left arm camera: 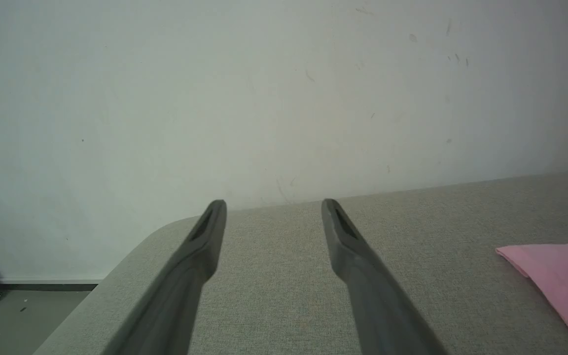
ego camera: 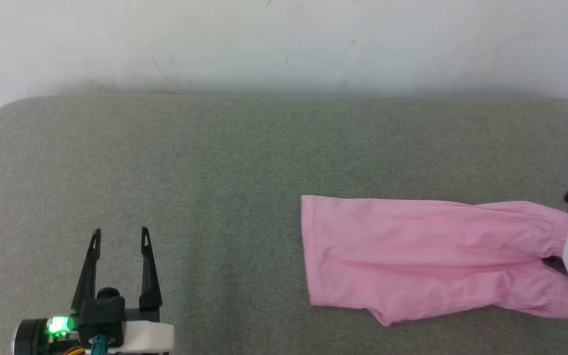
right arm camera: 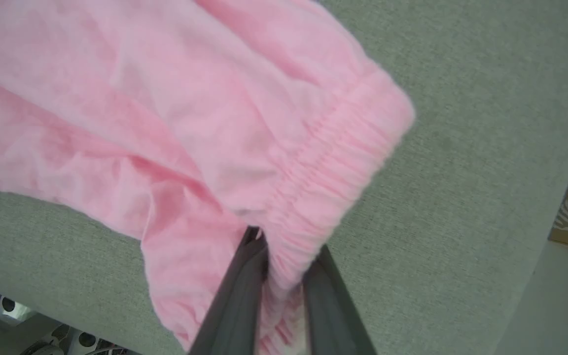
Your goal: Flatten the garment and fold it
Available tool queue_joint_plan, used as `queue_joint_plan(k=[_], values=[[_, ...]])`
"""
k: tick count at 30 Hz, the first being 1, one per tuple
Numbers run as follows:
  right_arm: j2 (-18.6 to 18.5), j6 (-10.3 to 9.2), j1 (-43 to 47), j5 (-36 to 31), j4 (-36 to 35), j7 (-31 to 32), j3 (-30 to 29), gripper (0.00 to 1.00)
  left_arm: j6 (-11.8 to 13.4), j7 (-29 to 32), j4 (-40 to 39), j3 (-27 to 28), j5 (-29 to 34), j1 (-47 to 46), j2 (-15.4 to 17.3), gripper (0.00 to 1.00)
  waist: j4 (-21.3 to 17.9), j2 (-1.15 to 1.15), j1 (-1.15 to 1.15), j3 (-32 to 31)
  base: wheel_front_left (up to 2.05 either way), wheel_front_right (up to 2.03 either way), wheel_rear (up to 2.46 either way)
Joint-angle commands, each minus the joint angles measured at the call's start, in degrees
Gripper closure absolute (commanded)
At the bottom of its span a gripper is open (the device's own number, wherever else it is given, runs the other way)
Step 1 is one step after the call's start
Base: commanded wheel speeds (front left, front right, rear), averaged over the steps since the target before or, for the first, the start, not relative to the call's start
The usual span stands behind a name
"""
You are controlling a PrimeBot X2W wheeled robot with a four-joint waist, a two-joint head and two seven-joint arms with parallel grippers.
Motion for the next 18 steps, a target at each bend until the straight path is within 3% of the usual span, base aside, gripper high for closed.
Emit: queue_joint_plan(k=[1, 11, 14, 18], values=[[-0.7, -0.05, 0.33, -0.21, -0.3, 0.41, -0.34, 1.0, -0.1, -0.27, 0.29, -0.08, 0.61, 1.09, -0.22, 0.0, -0.24, 0.0, 0.0, -0.57, 0.0, 0.0, 0.0], [-2.41, -0.05, 0.4, 1.92, -15.14, 3.11, 0.13, 1.0, 0.55, -0.27, -0.07, -0.56, 0.88, 1.36, -0.25, 0.0, -0.47, 0.0, 0.0, -0.41, 0.0, 0.0, 0.0], [0.09, -0.05, -1.8, 1.83, -20.52, 4.76, 1.32, 1.0, 0.95, -0.27, -0.32, -1.09, 0.91, 0.16, -0.79, 0.0, -0.04, 0.0, 0.0, 1.2, 0.0, 0.0, 0.0], [3.38, -0.05, -4.55, 0.89, -21.55, 5.64, 2.99, 1.0, 0.96, -0.27, -0.39, -1.65, 0.84, -0.65, -1.17, 0.0, 0.48, 0.0, 0.0, 2.53, 0.0, 0.0, 0.0]])
